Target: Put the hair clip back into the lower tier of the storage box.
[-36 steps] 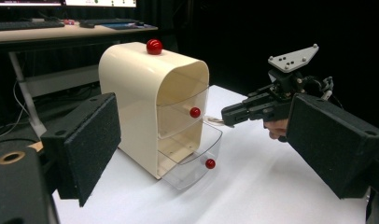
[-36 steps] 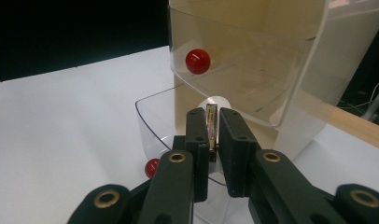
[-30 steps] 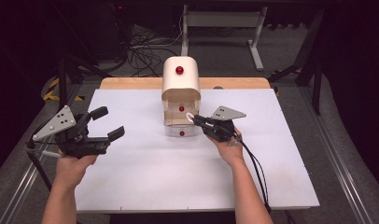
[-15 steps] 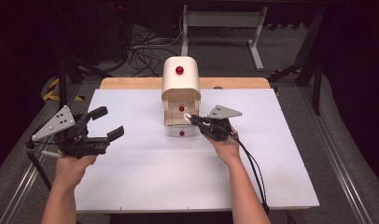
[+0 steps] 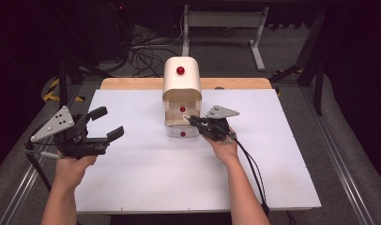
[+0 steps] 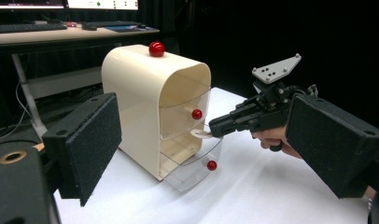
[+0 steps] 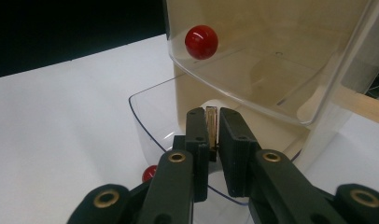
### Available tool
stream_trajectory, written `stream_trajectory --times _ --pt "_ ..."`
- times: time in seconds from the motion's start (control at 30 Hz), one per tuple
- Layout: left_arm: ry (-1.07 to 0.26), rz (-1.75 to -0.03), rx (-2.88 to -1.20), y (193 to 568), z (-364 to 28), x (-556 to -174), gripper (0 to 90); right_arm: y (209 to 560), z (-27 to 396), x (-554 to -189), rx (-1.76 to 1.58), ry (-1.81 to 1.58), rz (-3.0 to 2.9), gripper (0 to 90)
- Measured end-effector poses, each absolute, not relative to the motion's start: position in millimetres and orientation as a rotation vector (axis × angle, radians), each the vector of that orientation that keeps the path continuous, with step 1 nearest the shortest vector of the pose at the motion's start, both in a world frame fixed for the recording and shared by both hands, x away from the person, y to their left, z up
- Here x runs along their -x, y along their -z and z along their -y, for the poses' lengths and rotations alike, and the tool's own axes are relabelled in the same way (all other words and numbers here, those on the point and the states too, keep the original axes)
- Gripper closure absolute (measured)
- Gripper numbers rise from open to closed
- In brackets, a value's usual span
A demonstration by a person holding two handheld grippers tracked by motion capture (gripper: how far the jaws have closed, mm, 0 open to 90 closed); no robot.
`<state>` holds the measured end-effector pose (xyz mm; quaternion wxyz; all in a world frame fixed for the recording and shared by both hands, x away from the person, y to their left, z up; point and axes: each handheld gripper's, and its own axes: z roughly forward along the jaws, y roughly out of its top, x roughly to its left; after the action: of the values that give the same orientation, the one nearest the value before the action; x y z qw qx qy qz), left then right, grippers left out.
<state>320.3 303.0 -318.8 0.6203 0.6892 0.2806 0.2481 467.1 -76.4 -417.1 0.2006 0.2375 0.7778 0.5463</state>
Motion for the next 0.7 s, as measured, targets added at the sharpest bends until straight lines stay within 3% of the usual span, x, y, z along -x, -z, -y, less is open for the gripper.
stream_trajectory --times 0.7 --pt "-0.568 -0.656 -1.587 320.7 -305.1 -322.2 11.3 422.2 69.3 -476.4 -0.699 -1.510 -2.205 82.4"
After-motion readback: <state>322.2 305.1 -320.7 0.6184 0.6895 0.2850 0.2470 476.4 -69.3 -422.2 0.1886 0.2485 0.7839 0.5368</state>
